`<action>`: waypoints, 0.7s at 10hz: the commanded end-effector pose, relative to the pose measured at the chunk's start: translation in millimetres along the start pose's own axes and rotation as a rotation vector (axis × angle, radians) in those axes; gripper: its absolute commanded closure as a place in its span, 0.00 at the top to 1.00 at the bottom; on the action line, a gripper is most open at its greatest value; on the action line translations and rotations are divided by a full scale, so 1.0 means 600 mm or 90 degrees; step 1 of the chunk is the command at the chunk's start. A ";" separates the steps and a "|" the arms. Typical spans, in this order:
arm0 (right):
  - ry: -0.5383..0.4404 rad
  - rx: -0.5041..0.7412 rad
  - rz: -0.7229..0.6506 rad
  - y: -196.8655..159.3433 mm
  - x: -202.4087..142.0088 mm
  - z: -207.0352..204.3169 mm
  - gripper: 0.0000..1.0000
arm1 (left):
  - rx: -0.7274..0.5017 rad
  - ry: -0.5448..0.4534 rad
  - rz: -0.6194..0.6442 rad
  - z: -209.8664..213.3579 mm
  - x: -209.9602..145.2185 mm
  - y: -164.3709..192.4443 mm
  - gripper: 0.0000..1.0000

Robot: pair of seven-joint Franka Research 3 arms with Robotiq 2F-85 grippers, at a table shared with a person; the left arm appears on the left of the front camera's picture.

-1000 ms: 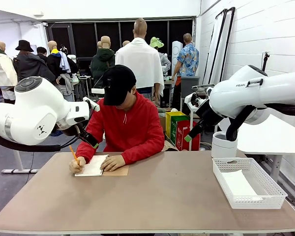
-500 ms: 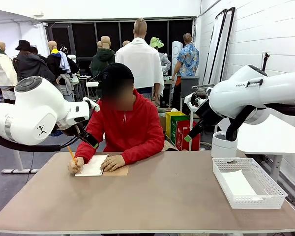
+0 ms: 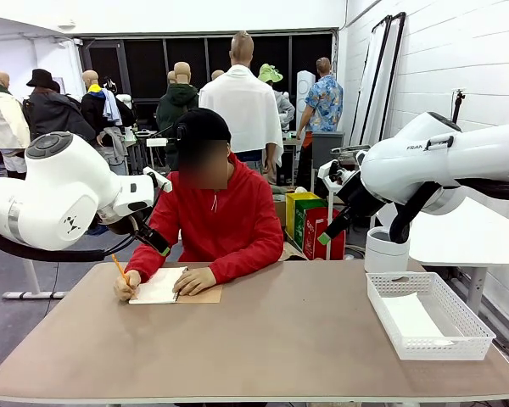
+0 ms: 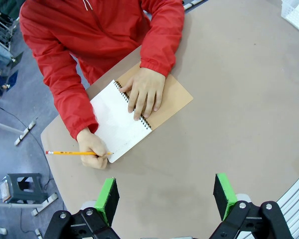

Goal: Sort the paper based on its condition.
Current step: If a person hands you a paper, place it in the Organizing basket , and if it's crumpled, put it in the Trash can.

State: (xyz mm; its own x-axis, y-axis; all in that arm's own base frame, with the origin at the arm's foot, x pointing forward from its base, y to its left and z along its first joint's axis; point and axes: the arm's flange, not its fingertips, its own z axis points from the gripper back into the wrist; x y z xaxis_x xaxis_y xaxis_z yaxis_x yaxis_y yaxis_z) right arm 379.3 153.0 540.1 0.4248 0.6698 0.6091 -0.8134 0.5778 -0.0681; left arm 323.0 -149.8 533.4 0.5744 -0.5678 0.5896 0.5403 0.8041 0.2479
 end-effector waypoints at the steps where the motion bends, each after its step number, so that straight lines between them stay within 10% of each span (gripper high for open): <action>1: -0.002 -0.001 -0.007 0.001 0.001 -0.001 1.00 | 0.001 -0.001 -0.001 0.001 0.000 0.000 1.00; 7: -0.002 -0.001 -0.007 0.001 0.001 -0.001 1.00 | 0.001 -0.001 -0.001 0.001 0.000 0.000 1.00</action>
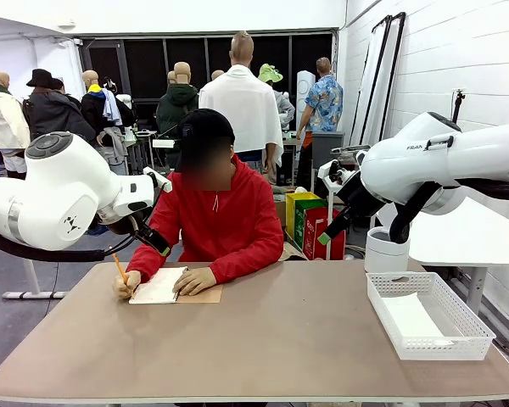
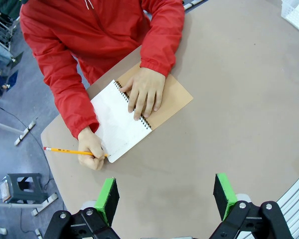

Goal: Sort the paper based on its condition.
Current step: If a person hands you a paper, place it in the Organizing basket , and if it's crumpled, put it in the Trash can.

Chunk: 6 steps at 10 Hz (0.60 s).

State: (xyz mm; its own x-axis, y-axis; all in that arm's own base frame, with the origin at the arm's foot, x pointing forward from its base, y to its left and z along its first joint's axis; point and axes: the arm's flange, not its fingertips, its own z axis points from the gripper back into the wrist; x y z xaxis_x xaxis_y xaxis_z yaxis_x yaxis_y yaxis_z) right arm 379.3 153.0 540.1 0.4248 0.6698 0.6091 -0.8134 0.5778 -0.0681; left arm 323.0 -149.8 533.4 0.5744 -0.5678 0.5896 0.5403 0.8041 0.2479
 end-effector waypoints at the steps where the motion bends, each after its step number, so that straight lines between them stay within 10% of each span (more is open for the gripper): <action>1: -0.002 -0.001 -0.007 0.001 0.001 -0.001 1.00 | 0.001 -0.001 -0.001 0.001 0.000 0.000 1.00; 6: -0.002 -0.001 -0.007 0.001 0.001 -0.001 1.00 | 0.001 -0.001 -0.001 0.001 0.000 0.000 1.00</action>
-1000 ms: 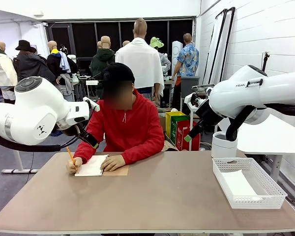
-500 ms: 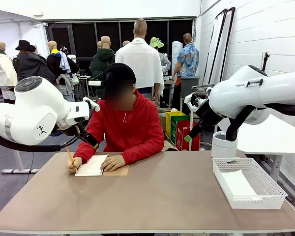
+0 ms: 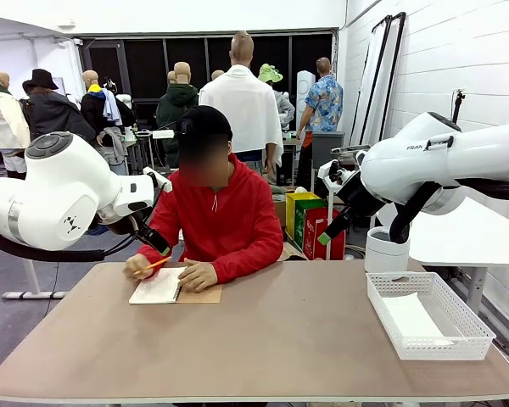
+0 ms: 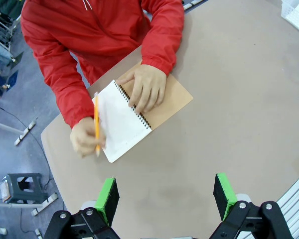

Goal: Sort the paper based on its condition.
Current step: If a person hands you a paper, place it in the Organizing basket , and if it's crumpled, put it in the Trash can.

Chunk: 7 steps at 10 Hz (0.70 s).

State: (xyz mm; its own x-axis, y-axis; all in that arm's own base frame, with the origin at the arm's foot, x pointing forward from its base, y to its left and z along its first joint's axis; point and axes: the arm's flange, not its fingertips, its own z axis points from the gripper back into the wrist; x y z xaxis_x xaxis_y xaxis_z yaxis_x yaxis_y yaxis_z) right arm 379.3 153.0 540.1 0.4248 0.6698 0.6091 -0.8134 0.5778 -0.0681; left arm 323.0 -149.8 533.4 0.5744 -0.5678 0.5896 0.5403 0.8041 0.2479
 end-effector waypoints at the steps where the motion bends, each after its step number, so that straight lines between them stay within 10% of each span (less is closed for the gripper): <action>1: -0.002 -0.001 -0.007 0.001 0.001 -0.001 1.00 | 0.001 -0.001 -0.001 0.001 0.000 0.000 1.00; 7: -0.002 -0.001 -0.007 0.001 0.001 -0.001 1.00 | 0.001 -0.001 -0.001 0.001 0.000 0.000 1.00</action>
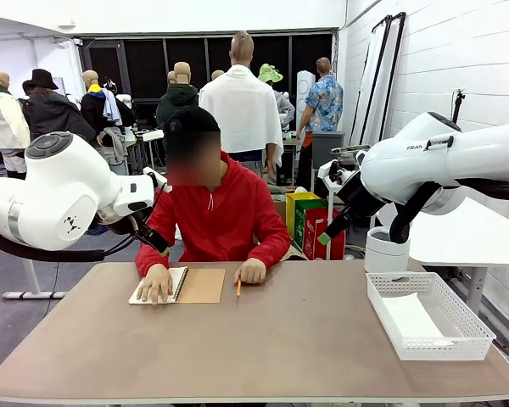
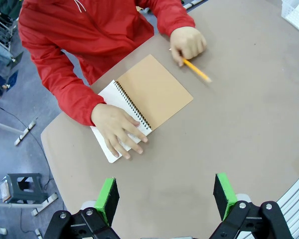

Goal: Sort the paper based on its condition.
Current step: If a person hands you a paper, place it in the Organizing basket , and if it's crumpled, put it in the Trash can.

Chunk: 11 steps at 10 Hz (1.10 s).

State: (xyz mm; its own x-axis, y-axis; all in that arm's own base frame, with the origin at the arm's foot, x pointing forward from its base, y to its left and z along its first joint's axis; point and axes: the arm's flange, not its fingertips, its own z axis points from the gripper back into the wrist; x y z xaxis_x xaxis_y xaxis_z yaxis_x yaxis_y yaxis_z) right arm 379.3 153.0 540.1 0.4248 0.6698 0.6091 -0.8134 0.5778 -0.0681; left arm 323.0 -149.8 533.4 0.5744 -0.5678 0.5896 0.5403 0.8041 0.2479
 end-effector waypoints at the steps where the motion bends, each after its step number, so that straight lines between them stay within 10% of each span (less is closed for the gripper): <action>1: -0.002 -0.001 -0.007 0.001 0.001 -0.001 1.00 | 0.001 -0.001 -0.001 0.001 0.000 0.000 1.00; 11: -0.002 -0.001 -0.007 0.001 0.001 -0.001 1.00 | 0.001 -0.001 -0.001 0.001 0.000 0.000 1.00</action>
State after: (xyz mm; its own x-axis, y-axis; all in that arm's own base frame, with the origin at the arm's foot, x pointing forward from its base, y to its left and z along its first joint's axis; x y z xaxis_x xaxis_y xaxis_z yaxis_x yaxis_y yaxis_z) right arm 379.3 153.0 540.1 0.4248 0.6698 0.6091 -0.8134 0.5778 -0.0681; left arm 323.0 -149.8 533.4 0.5744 -0.5678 0.5896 0.5404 0.8041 0.2479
